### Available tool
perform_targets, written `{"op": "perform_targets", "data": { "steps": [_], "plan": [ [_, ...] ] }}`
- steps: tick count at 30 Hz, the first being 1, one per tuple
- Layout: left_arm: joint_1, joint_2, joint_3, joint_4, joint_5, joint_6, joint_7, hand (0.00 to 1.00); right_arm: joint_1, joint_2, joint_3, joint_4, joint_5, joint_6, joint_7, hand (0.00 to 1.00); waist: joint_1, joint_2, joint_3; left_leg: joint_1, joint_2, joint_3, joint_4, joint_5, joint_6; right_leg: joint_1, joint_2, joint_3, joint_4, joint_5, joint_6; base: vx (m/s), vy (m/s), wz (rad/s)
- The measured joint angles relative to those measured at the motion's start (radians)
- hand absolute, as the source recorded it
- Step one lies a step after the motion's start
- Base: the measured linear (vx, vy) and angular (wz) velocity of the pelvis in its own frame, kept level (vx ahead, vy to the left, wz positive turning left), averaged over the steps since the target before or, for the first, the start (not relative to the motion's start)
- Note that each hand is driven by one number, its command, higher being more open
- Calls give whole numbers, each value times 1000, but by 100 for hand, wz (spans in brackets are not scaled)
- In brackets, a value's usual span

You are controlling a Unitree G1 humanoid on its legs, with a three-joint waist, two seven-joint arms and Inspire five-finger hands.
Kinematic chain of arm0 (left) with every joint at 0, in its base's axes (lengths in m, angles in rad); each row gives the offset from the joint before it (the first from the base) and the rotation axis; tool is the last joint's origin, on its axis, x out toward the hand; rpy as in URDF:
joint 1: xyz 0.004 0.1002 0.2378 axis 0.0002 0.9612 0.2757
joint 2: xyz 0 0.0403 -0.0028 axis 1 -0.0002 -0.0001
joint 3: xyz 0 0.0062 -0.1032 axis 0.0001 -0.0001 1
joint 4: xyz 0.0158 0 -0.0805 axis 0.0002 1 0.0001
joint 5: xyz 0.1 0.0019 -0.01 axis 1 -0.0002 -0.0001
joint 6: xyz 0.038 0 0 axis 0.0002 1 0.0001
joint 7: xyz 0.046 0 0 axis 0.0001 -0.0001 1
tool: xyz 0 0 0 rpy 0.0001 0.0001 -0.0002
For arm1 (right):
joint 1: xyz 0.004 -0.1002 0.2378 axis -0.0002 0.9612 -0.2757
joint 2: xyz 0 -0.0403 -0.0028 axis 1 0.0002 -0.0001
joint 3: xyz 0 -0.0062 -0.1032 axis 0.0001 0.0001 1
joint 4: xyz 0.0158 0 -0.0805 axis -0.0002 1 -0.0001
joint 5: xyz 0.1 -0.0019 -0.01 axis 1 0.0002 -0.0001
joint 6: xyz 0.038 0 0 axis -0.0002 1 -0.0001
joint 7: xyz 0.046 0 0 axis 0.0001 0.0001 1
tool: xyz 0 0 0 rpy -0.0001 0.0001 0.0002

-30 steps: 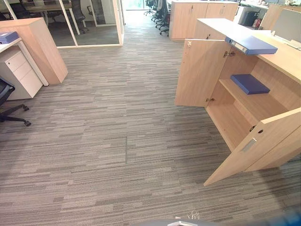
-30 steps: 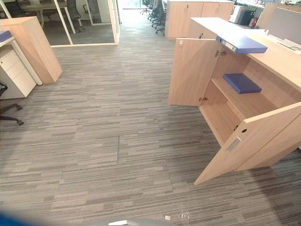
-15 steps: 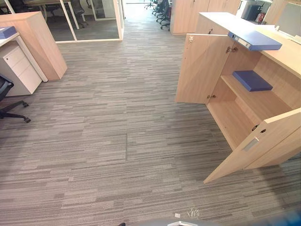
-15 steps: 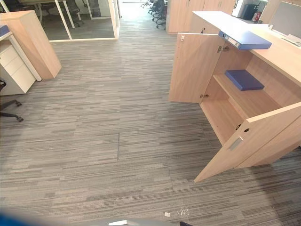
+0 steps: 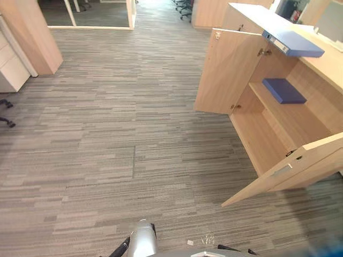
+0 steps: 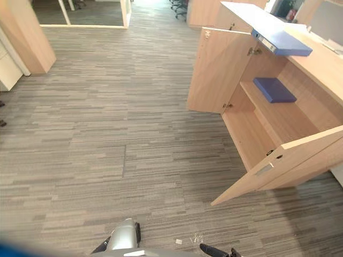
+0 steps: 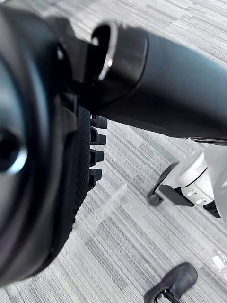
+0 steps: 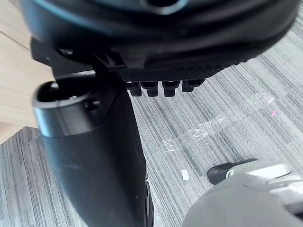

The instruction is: Walk over to the cabinet, pick up the folder, carry it to the office cabinet, place the folder inside the office cabinet, then close the office cabinet door

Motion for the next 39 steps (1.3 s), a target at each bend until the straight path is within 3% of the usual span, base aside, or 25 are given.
{"op": "perform_targets", "data": {
  "steps": [3,4,5,6,7,8,9,10,11,12,14,17,20,22,23,24,26,28,29,30,31,32,33,36,39],
  "plan": [
    [10,-12,-26,3,15,-2,20,100,4,-17,-17,3,0,0,-8,100,11,36,-17,-8,4,4,-175,129,-13,54,-64,34,17,-96,57,444,319,-35],
    [14,-4,-26,5,15,-1,23,100,4,-4,-33,10,0,0,-10,100,15,22,-27,-6,-19,16,-151,182,-6,69,-97,38,17,-117,64,625,420,-47],
    [37,12,-25,15,15,-9,28,100,2,11,-82,39,-1,0,-13,100,23,-9,-84,-7,-71,41,-125,229,28,65,-159,44,42,-123,72,688,432,-40],
    [32,30,-19,35,16,-11,34,100,-15,30,-125,60,0,8,-6,100,19,-38,-109,16,-125,64,-109,202,64,42,-224,38,130,-108,99,606,366,-32],
    [25,38,-20,44,16,-13,36,100,-25,40,-142,62,1,8,-2,100,16,-46,-112,42,-149,76,-106,192,81,31,-250,38,192,-93,117,634,383,-7],
    [6,55,-32,72,16,-14,35,100,-38,42,-163,79,3,8,3,100,8,-53,-106,114,-194,81,-105,155,103,8,-280,45,361,-30,110,518,316,6],
    [1,63,-52,83,18,-14,33,100,-39,41,-163,78,3,7,10,100,5,-53,-105,173,-219,80,-115,124,115,-32,-296,46,505,55,80,758,472,10],
    [1,71,-69,84,35,-14,24,100,-38,40,-161,72,2,2,15,100,-3,-46,-109,248,-248,81,-151,86,134,-107,-329,42,704,218,34,599,380,9],
    [0,75,-75,82,44,-17,22,100,-41,42,-159,67,3,-1,19,100,-5,-50,-111,277,-263,82,-166,73,142,-146,-352,25,799,280,7,652,408,23],
    [-6,82,-89,80,63,-19,18,100,-54,51,-156,46,10,-2,22,100,-25,-57,-108,351,-300,71,-211,54,152,-251,-431,-69,1000,293,-38,470,243,18],
    [-17,80,-93,83,96,-18,18,100,-72,51,-155,36,32,-3,21,100,-30,-39,-94,442,-304,62,-275,51,154,-323,-463,-161,1085,244,-53,458,181,7],
    [-60,81,-113,100,116,-18,16,100,-103,53,-155,7,47,-16,11,100,-51,-15,-37,589,-279,19,-354,48,151,-394,-394,-307,964,39,46,401,28,22],
    [-85,67,-138,94,135,-19,7,100,-111,54,-152,-26,47,-24,11,100,-60,15,-9,656,-237,12,-389,20,128,-397,-330,-446,624,3,73,278,-71,29],
    [-80,61,-134,66,146,-20,5,100,-111,67,-154,-33,46,-29,11,100,-58,3,2,724,-227,26,-416,-30,92,-397,-321,-527,404,63,50,333,-174,-6],
    [-77,61,-134,65,156,-20,6,100,-111,68,-160,-34,46,-29,12,100,-61,4,3,737,-220,28,-413,-47,82,-396,-320,-537,395,102,18,322,-210,-18],
    [-74,49,-135,71,177,-18,6,100,-110,63,-164,-34,44,-30,12,100,-66,22,-2,751,-185,37,-411,-73,60,-395,-288,-557,413,91,-23,316,-199,-15],
    [-74,29,-132,75,191,-18,0,100,-112,49,-164,-32,39,-31,14,100,-66,55,-9,762,-134,66,-397,-86,38,-389,-219,-556,407,45,-28,457,-274,-34],
    [-80,25,-100,74,196,-13,-2,100,-108,56,-189,-32,44,-30,12,100,-76,57,-5,715,-80,93,-238,-104,8,-352,-160,-557,370,18,-42,536,-349,-38],
    [-85,14,-40,65,195,-9,-2,100,-94,72,-201,-41,48,-30,11,100,-79,52,-1,626,-28,101,13,-107,-2,-302,-113,-548,323,13,-47,466,-300,-57],
    [-82,-14,24,49,189,-9,-2,100,-73,74,-202,-68,64,-31,12,100,-75,68,1,519,41,85,314,-30,30,-250,-58,-517,273,6,-59,455,-262,-81],
    [-73,-20,48,40,182,-10,-2,100,-65,73,-201,-77,73,-31,12,100,-68,72,3,471,69,71,435,34,50,-231,-32,-490,263,-1,-70,420,-136,-124],
    [-61,-29,72,41,168,-9,-6,100,-57,70,-201,-81,79,-31,12,100,-60,83,5,394,110,57,630,44,60,-192,9,-433,255,-24,-90,409,-39,-145],
    [-48,-21,72,41,157,-7,-6,100,-57,73,-200,-80,79,-30,12,100,-56,73,9,335,120,46,740,34,56,-155,29,-377,245,-41,-95,412,-3,-144],
    [-38,-17,77,26,118,-17,-11,100,-44,78,-199,-73,80,-20,9,100,-35,34,14,203,88,38,748,-26,50,-80,33,-260,201,-59,-84,435,24,-125],
    [-38,-21,70,2,111,-18,-13,100,-46,72,-166,-59,80,-18,0,100,-13,24,17,118,-11,-36,461,-108,17,-19,13,-125,156,-62,-57,410,125,-127]
  ]
}}
